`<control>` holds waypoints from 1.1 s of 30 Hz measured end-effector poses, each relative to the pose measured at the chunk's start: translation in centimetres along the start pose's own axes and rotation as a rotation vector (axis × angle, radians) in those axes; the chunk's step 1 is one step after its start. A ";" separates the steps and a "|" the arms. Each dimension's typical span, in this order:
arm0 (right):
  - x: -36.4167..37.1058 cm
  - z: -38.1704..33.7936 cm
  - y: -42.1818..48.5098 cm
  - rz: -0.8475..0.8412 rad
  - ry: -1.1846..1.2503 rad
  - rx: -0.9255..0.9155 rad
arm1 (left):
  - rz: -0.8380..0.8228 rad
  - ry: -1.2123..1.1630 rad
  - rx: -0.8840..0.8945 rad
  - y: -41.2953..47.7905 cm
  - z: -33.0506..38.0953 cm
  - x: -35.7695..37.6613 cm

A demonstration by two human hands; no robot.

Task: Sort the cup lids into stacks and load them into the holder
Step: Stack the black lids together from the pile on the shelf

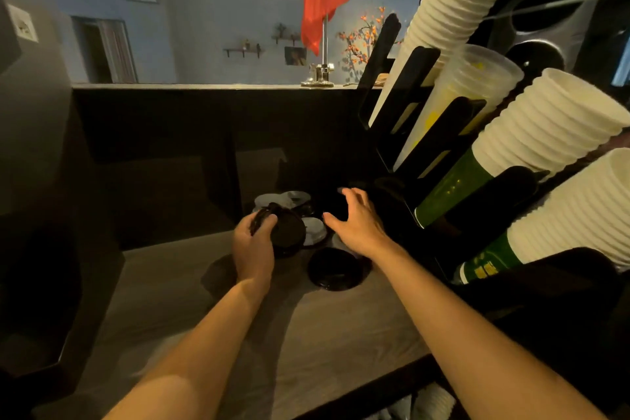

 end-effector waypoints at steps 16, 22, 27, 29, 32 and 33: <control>4.7 -0.8 4.9 -0.511 -0.313 -0.110 | 0.081 -0.024 0.019 3.4 0.5 -1.6; 2.2 -3.1 5.4 -0.478 -0.244 -0.120 | 0.219 -0.113 -0.006 4.2 1.0 -3.5; 4.6 -3.4 11.3 -0.316 -0.207 0.030 | 0.221 -0.088 -0.023 4.1 1.0 -3.4; 6.6 -3.5 12.5 -0.360 -0.134 0.056 | 0.228 -0.082 -0.030 4.2 1.0 -3.5; 9.4 -3.6 13.0 -0.497 -0.011 0.093 | 0.225 -0.088 -0.037 4.3 1.0 -3.6; 10.2 -3.8 12.9 -0.533 0.012 0.096 | 0.226 -0.085 -0.038 4.4 0.9 -3.6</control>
Point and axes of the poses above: each hand's wrist, its own y-axis towards the middle knuckle, its own x-axis out of the palm, z = x × y, the point moved 4 cm from there along y, towards the middle knuckle, and after that the axes turned 14 degrees about -x, right-handed, at the moved point
